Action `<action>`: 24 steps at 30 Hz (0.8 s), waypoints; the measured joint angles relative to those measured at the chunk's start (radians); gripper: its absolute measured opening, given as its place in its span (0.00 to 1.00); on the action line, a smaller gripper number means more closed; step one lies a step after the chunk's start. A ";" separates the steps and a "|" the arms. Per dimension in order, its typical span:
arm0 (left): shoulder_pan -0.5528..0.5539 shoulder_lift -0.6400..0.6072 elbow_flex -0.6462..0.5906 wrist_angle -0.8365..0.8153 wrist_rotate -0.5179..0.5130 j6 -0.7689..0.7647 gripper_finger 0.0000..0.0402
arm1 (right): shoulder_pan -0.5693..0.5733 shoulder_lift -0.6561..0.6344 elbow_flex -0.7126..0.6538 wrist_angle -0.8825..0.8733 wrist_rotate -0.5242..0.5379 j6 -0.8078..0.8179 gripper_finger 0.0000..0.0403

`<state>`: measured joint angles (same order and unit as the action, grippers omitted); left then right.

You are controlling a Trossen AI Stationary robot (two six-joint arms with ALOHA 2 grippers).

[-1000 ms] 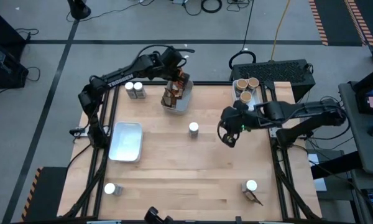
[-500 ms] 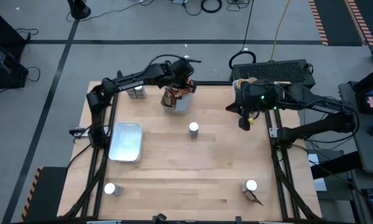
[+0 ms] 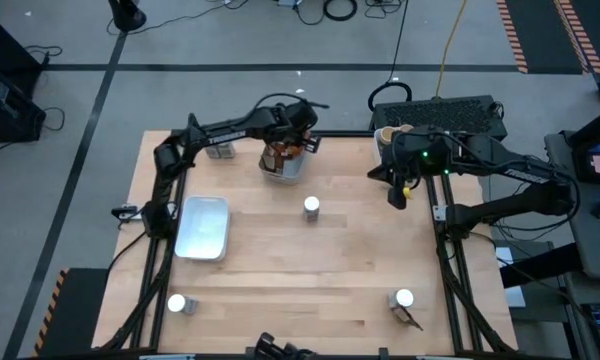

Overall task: Sort spices by type
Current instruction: Put the orange spice pack into the gray bin

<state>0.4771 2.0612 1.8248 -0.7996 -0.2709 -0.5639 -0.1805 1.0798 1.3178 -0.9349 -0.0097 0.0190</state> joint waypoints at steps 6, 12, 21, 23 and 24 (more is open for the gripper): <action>0.018 0.030 0.000 0.038 0.000 0.033 0.00 | -0.004 0.000 0.000 0.001 0.003 0.053 0.00; 0.029 0.049 0.001 0.073 0.005 0.048 0.00 | -0.004 0.001 0.000 0.003 0.004 0.119 0.00; 0.034 0.053 0.002 0.096 0.006 0.057 0.06 | -0.003 0.001 0.000 0.003 0.008 0.155 0.00; 0.033 0.053 0.002 0.097 0.006 0.057 0.08 | -0.003 0.001 0.000 0.003 0.008 0.164 0.00; 0.033 0.053 0.002 0.099 0.006 0.057 0.08 | -0.003 0.001 0.000 0.003 0.008 0.165 0.00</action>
<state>0.5102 2.1143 1.8263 -0.7008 -0.2646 -0.5072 -0.1837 1.0805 1.3178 -0.9321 -0.0021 0.1839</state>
